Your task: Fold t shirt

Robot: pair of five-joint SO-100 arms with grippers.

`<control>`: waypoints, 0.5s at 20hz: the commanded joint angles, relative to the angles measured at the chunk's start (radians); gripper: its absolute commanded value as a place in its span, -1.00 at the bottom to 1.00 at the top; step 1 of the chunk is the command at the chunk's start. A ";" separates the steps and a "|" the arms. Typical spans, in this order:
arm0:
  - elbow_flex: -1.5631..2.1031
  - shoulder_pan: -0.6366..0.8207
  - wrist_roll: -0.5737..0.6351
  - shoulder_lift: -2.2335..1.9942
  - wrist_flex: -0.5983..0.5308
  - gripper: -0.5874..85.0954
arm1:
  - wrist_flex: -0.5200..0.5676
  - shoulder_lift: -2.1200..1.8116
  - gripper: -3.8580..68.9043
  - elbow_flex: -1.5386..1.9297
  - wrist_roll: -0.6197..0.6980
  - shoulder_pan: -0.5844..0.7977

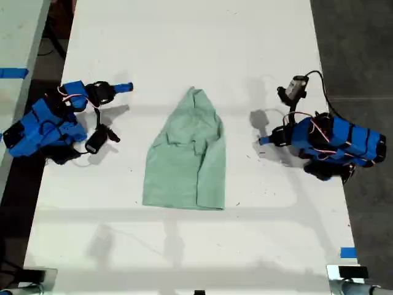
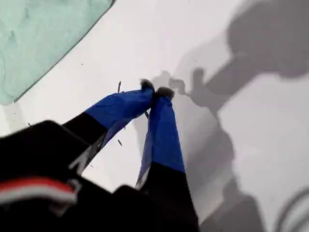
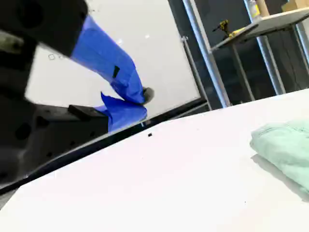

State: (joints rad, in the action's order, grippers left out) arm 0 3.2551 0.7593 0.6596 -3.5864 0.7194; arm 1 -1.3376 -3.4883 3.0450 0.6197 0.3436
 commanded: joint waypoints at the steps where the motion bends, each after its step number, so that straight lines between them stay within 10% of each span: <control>1: 0.038 -0.187 0.132 -0.012 -0.112 -0.99 | -0.011 -0.011 -0.85 0.041 -0.032 -0.005; 8: 0.028 -0.146 0.064 -0.012 -0.127 -0.99 | -0.011 -0.011 -0.85 0.041 -0.029 -0.003; 10: -0.103 -0.087 -0.167 0.066 -0.025 -0.99 | -0.009 -0.011 -0.85 0.043 -0.026 0.003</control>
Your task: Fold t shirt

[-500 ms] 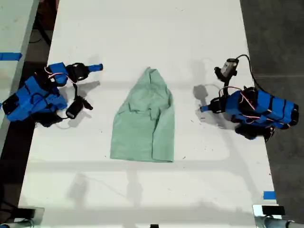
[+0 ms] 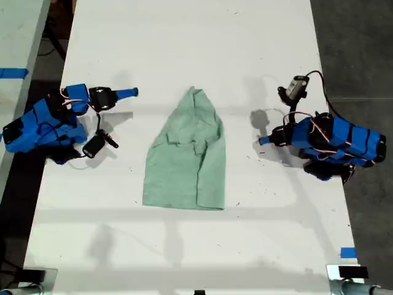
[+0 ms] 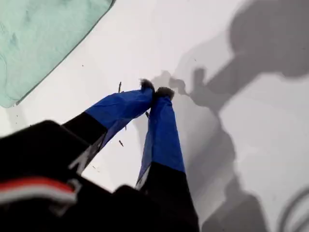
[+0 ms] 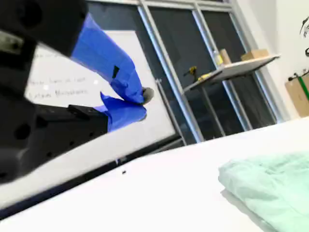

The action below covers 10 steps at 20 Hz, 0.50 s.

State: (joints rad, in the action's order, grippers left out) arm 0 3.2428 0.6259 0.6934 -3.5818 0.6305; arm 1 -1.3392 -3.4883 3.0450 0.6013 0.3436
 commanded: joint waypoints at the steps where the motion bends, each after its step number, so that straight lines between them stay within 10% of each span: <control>1: -0.239 -0.012 -0.278 0.256 0.097 -0.99 | -0.008 -0.011 -0.85 0.043 -0.006 0.005; 5: -1.089 -0.341 -0.541 1.319 0.405 -0.99 | -0.009 -0.011 -0.85 0.043 -0.011 0.005; 10: -1.370 -0.611 -0.811 1.750 0.523 -0.37 | -0.011 -0.011 -0.85 0.043 -0.008 -0.003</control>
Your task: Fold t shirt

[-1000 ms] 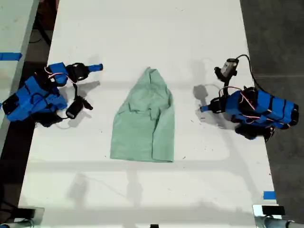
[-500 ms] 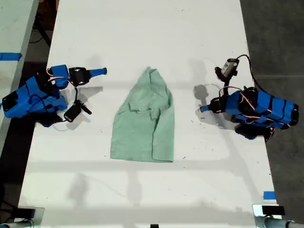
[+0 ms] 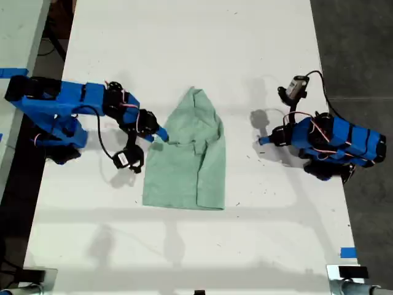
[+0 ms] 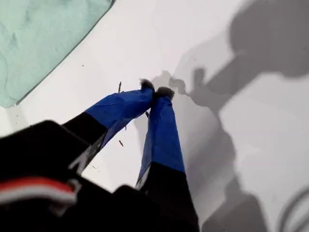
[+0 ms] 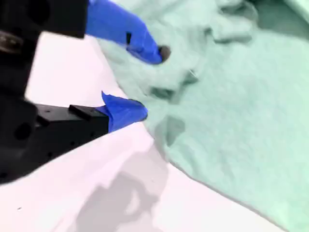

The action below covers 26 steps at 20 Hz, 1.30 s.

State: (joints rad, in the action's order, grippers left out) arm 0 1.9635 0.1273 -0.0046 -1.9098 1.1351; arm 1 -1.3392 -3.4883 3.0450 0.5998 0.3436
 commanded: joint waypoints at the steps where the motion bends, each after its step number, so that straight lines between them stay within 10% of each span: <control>1: -0.067 -0.161 -0.181 0.100 0.021 -0.35 | -0.011 -0.011 -0.85 0.043 -0.006 -0.003; 11: -0.003 -0.331 -0.456 0.357 -0.067 -0.39 | -0.012 -0.011 -0.85 0.043 -0.014 -0.002; 14: -0.018 -0.314 -0.465 0.440 -0.081 -0.99 | -0.014 -0.011 -0.85 0.043 -0.015 -0.003; 21: -0.288 -0.331 -0.482 0.492 0.244 -0.99 | -0.014 -0.011 -0.85 0.043 -0.012 -0.002; 26: -0.419 -0.325 -0.382 0.456 0.258 -0.99 | -0.014 -0.012 -0.85 0.043 -0.011 -0.002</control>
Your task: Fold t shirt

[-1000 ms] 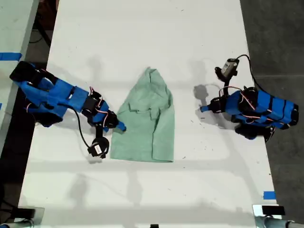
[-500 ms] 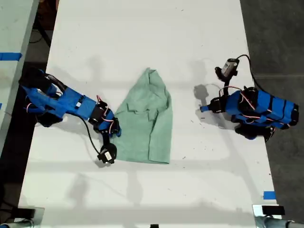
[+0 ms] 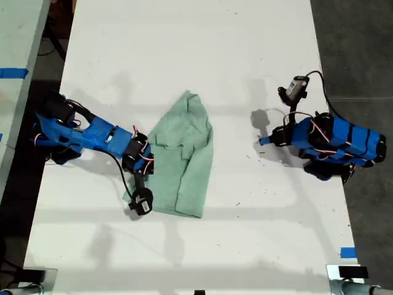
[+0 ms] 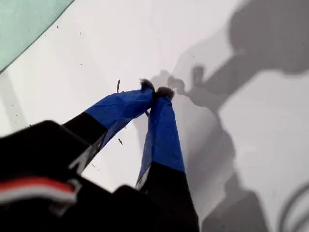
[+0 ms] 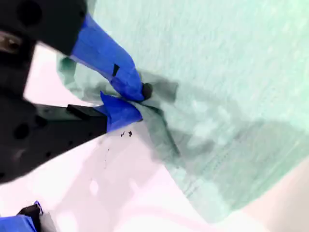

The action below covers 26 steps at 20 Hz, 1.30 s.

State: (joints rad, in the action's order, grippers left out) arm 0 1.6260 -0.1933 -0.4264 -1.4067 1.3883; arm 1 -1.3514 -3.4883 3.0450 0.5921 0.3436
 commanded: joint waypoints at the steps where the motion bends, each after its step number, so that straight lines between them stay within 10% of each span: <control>1: -0.107 -0.008 0.058 -0.043 0.003 -0.99 | -0.002 -0.012 -0.85 0.043 -0.003 -0.002; 23: -0.225 0.089 0.577 -0.072 -0.617 -0.99 | 0.000 -0.012 -0.85 0.043 0.003 0.000; 26: -0.298 0.104 0.635 0.031 -0.643 -0.25 | 0.000 -0.012 -0.85 0.043 0.006 0.000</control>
State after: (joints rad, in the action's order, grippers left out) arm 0 1.4082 -0.1150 0.1917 -1.3806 0.7655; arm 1 -1.3514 -3.4883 3.0450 0.5921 0.3436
